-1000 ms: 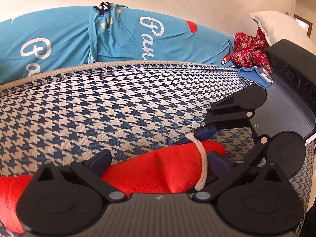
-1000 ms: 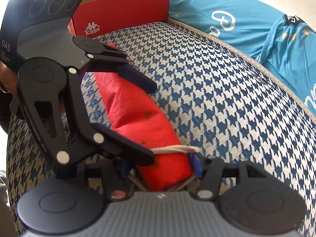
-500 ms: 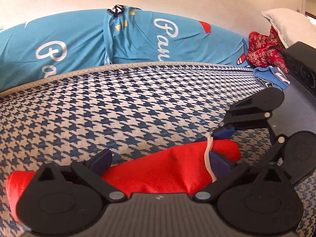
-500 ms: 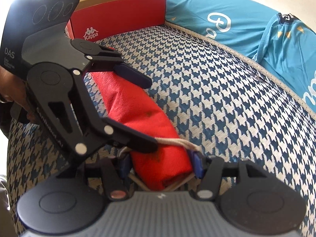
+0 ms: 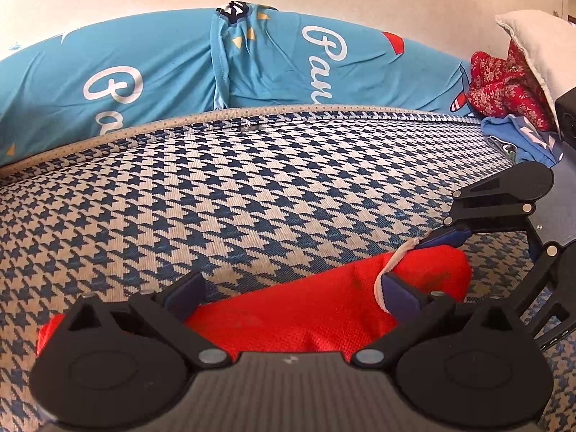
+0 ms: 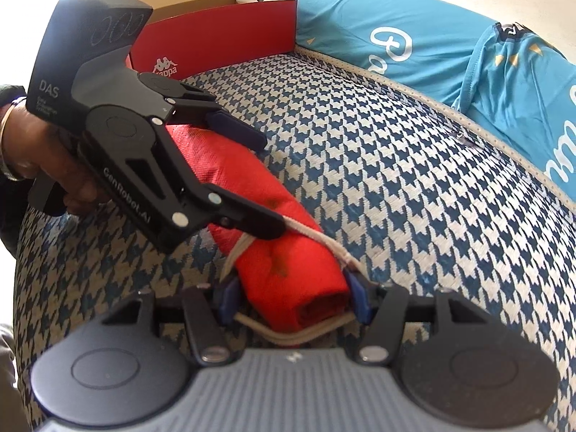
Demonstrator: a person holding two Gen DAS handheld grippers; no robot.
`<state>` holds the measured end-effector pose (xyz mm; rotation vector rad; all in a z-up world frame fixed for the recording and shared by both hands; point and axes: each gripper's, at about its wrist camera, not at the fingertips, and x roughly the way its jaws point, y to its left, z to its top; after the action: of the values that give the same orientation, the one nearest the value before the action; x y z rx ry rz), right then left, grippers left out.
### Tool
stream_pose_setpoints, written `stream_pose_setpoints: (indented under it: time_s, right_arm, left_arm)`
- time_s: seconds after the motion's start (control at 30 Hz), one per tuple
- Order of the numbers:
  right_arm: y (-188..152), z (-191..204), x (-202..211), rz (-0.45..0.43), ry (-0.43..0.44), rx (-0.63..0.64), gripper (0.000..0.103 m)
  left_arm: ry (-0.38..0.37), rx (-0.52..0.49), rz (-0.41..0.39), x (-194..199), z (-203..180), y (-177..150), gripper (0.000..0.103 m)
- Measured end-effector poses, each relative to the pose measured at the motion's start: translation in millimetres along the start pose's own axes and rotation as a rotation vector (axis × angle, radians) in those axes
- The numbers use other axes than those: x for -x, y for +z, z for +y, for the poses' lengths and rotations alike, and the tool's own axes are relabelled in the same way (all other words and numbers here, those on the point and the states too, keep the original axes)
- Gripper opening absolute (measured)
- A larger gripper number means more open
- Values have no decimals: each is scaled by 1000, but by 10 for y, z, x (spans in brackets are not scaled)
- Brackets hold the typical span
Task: Fold shopping bag
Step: 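Push the rubber band further along the red roll with the right gripper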
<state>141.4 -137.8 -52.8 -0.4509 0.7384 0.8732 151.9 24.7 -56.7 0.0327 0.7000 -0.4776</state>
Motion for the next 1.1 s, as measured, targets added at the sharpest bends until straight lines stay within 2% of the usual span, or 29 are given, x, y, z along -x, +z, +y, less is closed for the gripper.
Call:
stream_pose_setpoints:
  time_s: [0.27, 0.53, 0.77, 0.87, 0.93, 1.1]
  right_arm:
    - [-113, -38, 62, -8, 1, -56, 56]
    - [-109, 48, 41, -3, -23, -37, 56]
    - [-193, 161, -19, -82, -98, -39, 60]
    - [-211, 131, -57, -106, -93, -57, 60]
    - [-206, 123, -54, -105, -89, -69, 59]
    - [-161, 70, 2, -113, -68, -180, 49]
  left_arm:
    - [-12, 15, -5, -1, 23, -14, 103]
    - [-16, 18, -10, -5, 20, -7, 103]
    - [-12, 26, -19, 1, 24, -16, 103]
    - [-11, 30, -22, 1, 23, -15, 103]
    - [-7, 37, -28, 4, 27, -13, 103]
    - [-4, 77, -52, 26, 70, -6, 103]
